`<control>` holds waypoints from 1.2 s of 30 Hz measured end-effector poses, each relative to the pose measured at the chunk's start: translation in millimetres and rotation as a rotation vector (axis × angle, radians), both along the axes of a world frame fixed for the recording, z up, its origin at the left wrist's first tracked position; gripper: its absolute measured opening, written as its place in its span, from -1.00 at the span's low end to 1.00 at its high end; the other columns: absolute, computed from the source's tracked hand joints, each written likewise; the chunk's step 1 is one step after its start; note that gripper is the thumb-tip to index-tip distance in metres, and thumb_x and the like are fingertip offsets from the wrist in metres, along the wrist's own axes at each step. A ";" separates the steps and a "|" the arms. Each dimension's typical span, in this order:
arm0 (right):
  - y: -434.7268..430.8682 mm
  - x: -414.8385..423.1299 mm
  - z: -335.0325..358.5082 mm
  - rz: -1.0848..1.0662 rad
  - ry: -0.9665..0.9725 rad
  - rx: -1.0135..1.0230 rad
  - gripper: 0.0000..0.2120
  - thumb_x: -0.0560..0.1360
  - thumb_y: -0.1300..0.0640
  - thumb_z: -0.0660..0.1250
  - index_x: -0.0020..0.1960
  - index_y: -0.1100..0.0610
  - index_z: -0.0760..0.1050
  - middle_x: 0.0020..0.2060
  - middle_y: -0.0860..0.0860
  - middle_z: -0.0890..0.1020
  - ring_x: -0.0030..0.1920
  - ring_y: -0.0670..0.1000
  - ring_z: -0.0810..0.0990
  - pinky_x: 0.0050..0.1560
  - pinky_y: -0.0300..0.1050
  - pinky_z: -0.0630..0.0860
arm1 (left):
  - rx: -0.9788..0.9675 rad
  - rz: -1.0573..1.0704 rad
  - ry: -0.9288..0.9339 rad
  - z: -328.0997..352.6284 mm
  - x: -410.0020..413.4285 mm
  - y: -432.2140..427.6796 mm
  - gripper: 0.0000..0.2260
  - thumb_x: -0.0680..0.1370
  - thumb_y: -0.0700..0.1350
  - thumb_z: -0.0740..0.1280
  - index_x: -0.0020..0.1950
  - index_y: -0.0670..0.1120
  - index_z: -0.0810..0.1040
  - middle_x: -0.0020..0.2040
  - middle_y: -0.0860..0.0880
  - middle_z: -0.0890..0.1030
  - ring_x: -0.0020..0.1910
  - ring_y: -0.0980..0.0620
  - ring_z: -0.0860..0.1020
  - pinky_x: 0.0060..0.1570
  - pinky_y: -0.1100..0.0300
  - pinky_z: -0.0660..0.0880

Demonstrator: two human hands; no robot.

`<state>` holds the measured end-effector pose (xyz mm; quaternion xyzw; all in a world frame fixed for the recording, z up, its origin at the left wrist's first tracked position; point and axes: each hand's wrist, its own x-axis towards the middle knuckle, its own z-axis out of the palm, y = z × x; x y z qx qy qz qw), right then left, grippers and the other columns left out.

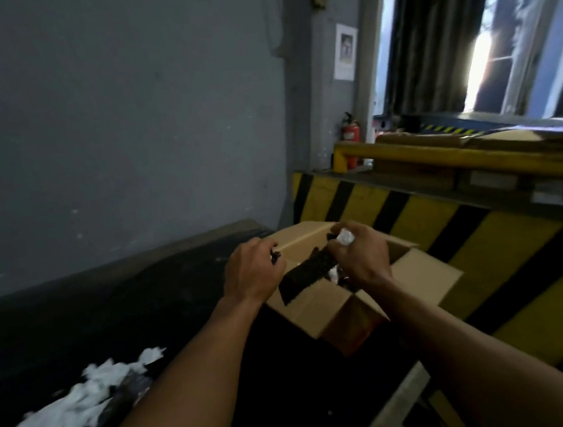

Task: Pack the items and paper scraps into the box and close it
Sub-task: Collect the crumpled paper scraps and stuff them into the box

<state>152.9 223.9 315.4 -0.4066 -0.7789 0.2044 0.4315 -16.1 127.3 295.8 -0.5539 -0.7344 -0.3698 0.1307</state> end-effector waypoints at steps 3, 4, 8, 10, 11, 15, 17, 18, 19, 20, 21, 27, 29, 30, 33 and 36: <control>33.3 31.3 3.5 -0.045 -0.006 0.039 -0.86 0.43 0.12 0.37 -0.30 -0.01 0.52 -0.34 -0.09 0.56 -0.28 -0.08 0.55 -0.40 -0.29 0.32 | 0.036 -0.015 0.018 7.5 30.0 43.8 -0.71 0.54 0.01 0.29 0.20 -0.09 0.58 0.02 -0.07 0.60 0.00 -0.06 0.55 -0.02 0.03 0.52; 44.2 39.3 3.8 -0.060 0.005 0.040 -0.82 0.44 0.12 0.37 -0.33 -0.01 0.49 -0.36 -0.09 0.55 -0.31 -0.08 0.54 -0.41 -0.25 0.37 | 0.045 -0.020 0.020 10.1 36.1 57.0 -0.71 0.54 0.01 0.28 0.19 -0.09 0.59 0.01 -0.08 0.61 -0.01 -0.06 0.55 -0.02 0.02 0.52; 95.2 56.8 -1.0 -0.129 0.048 0.035 -0.86 0.46 0.01 0.38 -0.25 0.02 0.53 -0.25 -0.02 0.61 -0.23 -0.02 0.59 -0.24 0.06 0.61 | 0.060 -0.028 0.077 19.7 52.0 101.4 -0.80 0.53 -0.04 0.31 0.03 -0.11 0.63 -0.08 -0.07 0.62 -0.09 -0.06 0.55 -0.16 0.11 0.48; 120.9 58.1 -2.3 -0.152 0.029 0.040 -0.86 0.46 -0.03 0.40 -0.23 -0.01 0.52 -0.20 0.00 0.61 -0.20 0.00 0.59 -0.20 0.08 0.62 | 0.058 -0.021 0.101 22.3 52.8 124.8 -0.84 0.53 -0.03 0.32 -0.05 -0.09 0.62 -0.11 -0.05 0.60 -0.12 -0.03 0.53 -0.22 0.15 0.42; 132.2 57.7 -1.5 -0.170 0.015 0.049 -0.85 0.45 -0.05 0.41 -0.22 -0.02 0.51 -0.18 0.00 0.60 -0.19 -0.01 0.57 -0.18 0.06 0.61 | 0.058 -0.021 0.105 23.0 50.9 137.7 -0.84 0.53 -0.02 0.33 -0.08 -0.09 0.61 -0.12 -0.05 0.60 -0.13 -0.03 0.53 -0.24 0.15 0.42; 171.9 54.2 2.5 -0.212 -0.032 0.090 -0.77 0.39 -0.08 0.48 -0.17 0.02 0.48 -0.14 -0.02 0.49 -0.14 -0.03 0.47 -0.17 -0.10 0.46 | 0.086 -0.029 0.103 24.1 40.7 196.0 -0.83 0.50 0.00 0.37 -0.12 -0.10 0.62 -0.14 -0.09 0.61 -0.13 -0.10 0.55 -0.23 0.09 0.46; 193.9 49.9 1.1 -0.207 -0.077 0.090 -0.74 0.37 -0.05 0.50 -0.11 0.05 0.50 -0.12 -0.04 0.46 -0.12 -0.04 0.45 -0.14 -0.12 0.46 | 0.081 -0.042 0.098 22.6 37.0 226.2 -0.82 0.51 0.01 0.37 -0.11 -0.09 0.62 -0.13 -0.08 0.61 -0.13 -0.09 0.55 -0.23 0.10 0.44; 205.8 47.2 -1.4 -0.193 -0.103 0.089 -0.75 0.38 -0.02 0.50 -0.09 0.06 0.50 -0.10 -0.04 0.46 -0.11 -0.03 0.46 -0.11 -0.11 0.48 | 0.077 -0.058 0.090 20.2 36.0 240.3 -0.82 0.51 0.02 0.36 -0.11 -0.09 0.62 -0.13 -0.08 0.60 -0.14 -0.08 0.54 -0.24 0.13 0.42; 217.9 44.1 -3.7 -0.178 -0.120 0.086 -0.77 0.40 0.01 0.48 -0.06 0.06 0.50 -0.07 -0.03 0.47 -0.10 -0.03 0.46 -0.10 -0.11 0.49 | 0.075 -0.075 0.081 17.8 34.8 253.7 -0.81 0.51 0.02 0.36 -0.11 -0.09 0.61 -0.13 -0.07 0.59 -0.14 -0.07 0.54 -0.26 0.15 0.39; 229.9 41.0 -6.9 -0.170 -0.129 0.077 -0.80 0.41 0.06 0.46 -0.04 0.06 0.49 -0.05 -0.02 0.47 -0.10 -0.03 0.46 -0.10 -0.12 0.48 | 0.078 -0.085 0.074 14.7 33.4 265.5 -0.81 0.52 0.03 0.36 -0.12 -0.09 0.61 -0.14 -0.06 0.58 -0.16 -0.06 0.53 -0.27 0.16 0.38; 240.7 37.7 -10.4 -0.167 -0.139 0.067 -0.81 0.42 0.11 0.44 -0.01 0.06 0.48 -0.03 -0.01 0.48 -0.09 -0.03 0.45 -0.12 -0.15 0.45 | 0.082 -0.086 0.065 10.4 31.4 275.6 -0.81 0.52 0.03 0.35 -0.12 -0.09 0.60 -0.14 -0.05 0.57 -0.17 -0.06 0.53 -0.27 0.15 0.39; 294.3 22.9 -33.3 -0.093 -0.198 0.010 -0.82 0.43 0.21 0.38 -0.07 -0.01 0.47 -0.09 -0.05 0.46 -0.12 -0.04 0.41 -0.23 -0.19 0.31 | 0.046 -0.020 0.013 -31.5 16.9 311.8 -0.82 0.51 0.00 0.35 -0.03 -0.08 0.63 -0.11 -0.08 0.61 -0.12 -0.12 0.56 -0.20 0.10 0.45; 312.8 15.9 -40.9 -0.046 -0.215 -0.024 -0.86 0.47 0.22 0.36 -0.07 -0.01 0.51 -0.08 -0.04 0.49 -0.12 -0.05 0.44 -0.19 -0.19 0.36 | 0.035 0.018 -0.007 -39.5 13.3 320.8 -0.78 0.52 0.00 0.34 0.08 -0.09 0.63 -0.02 -0.08 0.63 -0.05 -0.12 0.57 -0.14 0.10 0.46; 321.0 13.1 -45.6 -0.012 -0.225 -0.045 -0.88 0.48 0.23 0.34 -0.08 0.02 0.53 -0.08 -0.04 0.51 -0.12 -0.05 0.48 -0.18 -0.20 0.39 | 0.017 0.032 -0.014 -43.6 12.4 325.2 -0.75 0.53 0.00 0.34 0.13 -0.10 0.61 0.02 -0.08 0.63 -0.01 -0.11 0.57 -0.10 0.09 0.47; 345.0 8.0 -59.1 0.090 -0.206 -0.057 -0.88 0.47 0.26 0.35 -0.18 0.07 0.54 -0.21 -0.04 0.59 -0.18 -0.07 0.57 -0.25 -0.26 0.47 | -0.055 0.089 -0.035 -55.4 12.3 337.3 -0.66 0.54 -0.01 0.32 0.27 -0.11 0.54 0.19 -0.07 0.59 0.14 -0.08 0.54 0.10 0.06 0.46; 371.0 5.3 -74.7 0.163 -0.164 -0.056 -0.87 0.40 0.14 0.44 -0.28 0.02 0.53 -0.34 -0.09 0.61 -0.33 -0.11 0.58 -0.40 -0.29 0.43 | -0.100 0.182 -0.079 -64.2 17.9 349.7 -0.59 0.52 0.00 0.32 0.34 -0.11 0.49 0.28 -0.07 0.54 0.24 -0.06 0.49 0.23 0.08 0.39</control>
